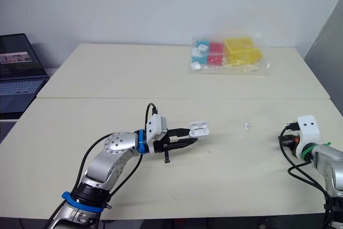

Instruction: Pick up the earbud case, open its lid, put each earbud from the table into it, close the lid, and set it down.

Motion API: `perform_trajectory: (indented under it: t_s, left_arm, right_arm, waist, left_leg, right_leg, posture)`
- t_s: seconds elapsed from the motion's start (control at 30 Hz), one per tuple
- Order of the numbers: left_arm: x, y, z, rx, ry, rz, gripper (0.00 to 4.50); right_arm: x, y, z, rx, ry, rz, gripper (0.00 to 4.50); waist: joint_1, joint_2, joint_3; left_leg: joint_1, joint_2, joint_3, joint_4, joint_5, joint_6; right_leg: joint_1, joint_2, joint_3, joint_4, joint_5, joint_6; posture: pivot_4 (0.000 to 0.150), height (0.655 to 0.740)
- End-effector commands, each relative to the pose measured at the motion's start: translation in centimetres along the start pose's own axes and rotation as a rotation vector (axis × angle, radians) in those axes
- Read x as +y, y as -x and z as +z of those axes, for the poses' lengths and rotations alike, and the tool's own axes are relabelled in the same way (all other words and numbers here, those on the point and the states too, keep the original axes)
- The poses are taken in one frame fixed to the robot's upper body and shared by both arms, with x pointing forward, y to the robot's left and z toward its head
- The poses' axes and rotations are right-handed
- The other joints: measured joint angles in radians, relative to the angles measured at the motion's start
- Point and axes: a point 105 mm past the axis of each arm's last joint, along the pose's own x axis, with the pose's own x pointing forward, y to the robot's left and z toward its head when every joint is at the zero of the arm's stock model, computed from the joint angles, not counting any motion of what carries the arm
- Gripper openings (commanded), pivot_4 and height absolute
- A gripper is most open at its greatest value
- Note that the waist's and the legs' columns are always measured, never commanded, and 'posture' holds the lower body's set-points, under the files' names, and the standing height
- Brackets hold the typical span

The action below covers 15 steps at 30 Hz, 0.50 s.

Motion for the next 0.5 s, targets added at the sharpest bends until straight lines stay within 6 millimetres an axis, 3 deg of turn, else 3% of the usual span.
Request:
perform_trajectory:
  t_s: [0.03, 0.23, 0.33, 0.5]
  left_arm:
    - [-0.1, 0.1, 1.2, -0.029, -0.059, -0.008, 0.78]
    - [0.0, 0.1, 1.1, -0.026, -0.058, -0.004, 0.78]
    - [0.1, 0.2, 1.0, -0.024, -0.059, -0.003, 0.78]
    - [0.2, 0.4, 0.9, -0.016, -0.063, -0.003, 0.78]
  right_arm:
    - [0.6, 0.7, 1.0, -0.027, 0.019, 0.013, 0.44]
    - [1.5, 1.3, 1.9, -0.049, 0.072, 0.053, 0.44]
    - [3.4, 2.0, 3.1, -0.074, 0.277, 0.147, 0.44]
    - [6.6, 3.1, 3.4, -0.073, 0.562, 0.336, 0.44]
  waist:
    - [0.0, 0.0, 0.0]
    - [0.0, 0.0, 0.0]
    - [-0.001, 0.0, 0.0]
    - [-0.001, 0.0, 0.0]
  left_leg:
    - [0.0, 0.0, 0.0, 0.0, 0.0, 0.0]
    - [0.0, 0.0, 0.0, 0.0, 0.0, 0.0]
    - [0.0, 0.0, 0.0, 0.0, 0.0, 0.0]
    - [-0.001, 0.0, 0.0, 0.0, 0.0, 0.0]
  right_leg:
    - [0.0, 0.0, 0.0, 0.0, 0.0, 0.0]
    - [0.0, 0.0, 0.0, 0.0, 0.0, 0.0]
    - [0.0, 0.0, 0.0, 0.0, 0.0, 0.0]
    - [-0.001, 0.001, -0.001, -0.001, 0.0, 0.0]
  posture:
    - [0.15, 0.74]
    - [0.15, 0.74]
    - [0.15, 0.74]
    - [0.15, 0.74]
